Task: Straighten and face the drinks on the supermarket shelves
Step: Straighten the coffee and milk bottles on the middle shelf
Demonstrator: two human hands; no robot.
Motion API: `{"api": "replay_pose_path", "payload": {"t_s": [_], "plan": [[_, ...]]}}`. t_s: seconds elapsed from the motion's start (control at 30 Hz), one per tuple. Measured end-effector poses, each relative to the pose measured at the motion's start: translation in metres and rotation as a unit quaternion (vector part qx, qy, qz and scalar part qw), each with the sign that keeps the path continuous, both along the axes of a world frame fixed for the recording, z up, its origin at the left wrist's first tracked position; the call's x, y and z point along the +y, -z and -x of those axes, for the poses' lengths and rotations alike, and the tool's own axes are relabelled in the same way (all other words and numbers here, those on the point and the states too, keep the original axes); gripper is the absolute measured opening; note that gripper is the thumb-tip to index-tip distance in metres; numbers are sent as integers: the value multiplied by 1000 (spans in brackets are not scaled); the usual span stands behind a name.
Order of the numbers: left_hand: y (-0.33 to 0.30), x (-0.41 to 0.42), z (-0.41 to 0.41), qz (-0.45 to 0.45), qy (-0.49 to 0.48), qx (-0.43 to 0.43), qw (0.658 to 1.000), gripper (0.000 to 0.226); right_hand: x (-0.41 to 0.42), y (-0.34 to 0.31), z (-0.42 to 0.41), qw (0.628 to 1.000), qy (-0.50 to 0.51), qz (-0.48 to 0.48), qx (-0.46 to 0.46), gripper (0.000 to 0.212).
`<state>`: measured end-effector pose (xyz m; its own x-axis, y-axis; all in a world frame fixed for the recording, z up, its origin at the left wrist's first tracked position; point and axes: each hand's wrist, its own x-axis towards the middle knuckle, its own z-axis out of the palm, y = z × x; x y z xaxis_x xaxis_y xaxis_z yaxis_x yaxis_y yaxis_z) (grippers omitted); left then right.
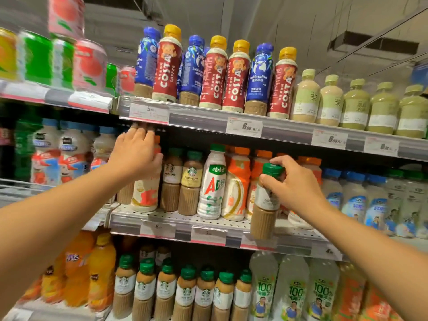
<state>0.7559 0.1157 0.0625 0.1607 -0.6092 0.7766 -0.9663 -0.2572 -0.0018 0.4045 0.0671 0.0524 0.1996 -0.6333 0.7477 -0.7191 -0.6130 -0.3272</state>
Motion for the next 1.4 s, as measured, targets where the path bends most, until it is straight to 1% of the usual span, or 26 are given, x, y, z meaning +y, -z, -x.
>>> {"api": "replay_pose_path", "payload": {"t_s": [0.07,0.13,0.23,0.33,0.4,0.5,0.67,0.77,0.87,0.93,1.03,1.17,1.3,1.4], "plan": [[1,-2,-3,-29,-9,27,999,50,8,2,-10,1000,-23,-4,-4,37],[3,-2,-2,-31,-4,30,999,47,15,5,-17,999,-38,-6,-5,37],[3,4,2,-11,10,48,999,45,22,8,-18,999,-48,-4,-4,39],[2,11,9,36,40,101,993,38,27,13,-11,999,-50,-5,-5,51],[3,16,14,59,43,130,989,35,30,18,-3,999,-52,-4,-2,57],[7,22,25,61,25,133,989,36,33,29,9,997,-70,-6,-6,52],[19,35,52,71,41,110,991,30,32,52,27,993,-108,-45,-21,44],[29,51,67,76,52,129,987,29,33,66,24,987,-141,-67,-31,44],[29,77,73,104,52,155,981,28,39,70,13,980,-177,-80,-34,47],[23,95,70,106,41,157,981,28,44,66,4,976,-197,-83,-35,46],[24,121,59,75,30,153,985,35,52,55,-18,974,-215,-66,-28,47],[42,149,38,61,69,154,984,35,56,44,-65,971,-234,-52,-25,50],[52,162,3,46,78,178,980,34,59,35,-121,977,-209,-28,-21,51],[52,163,-29,32,101,190,976,34,61,26,-160,975,-214,-39,-34,51]]}}
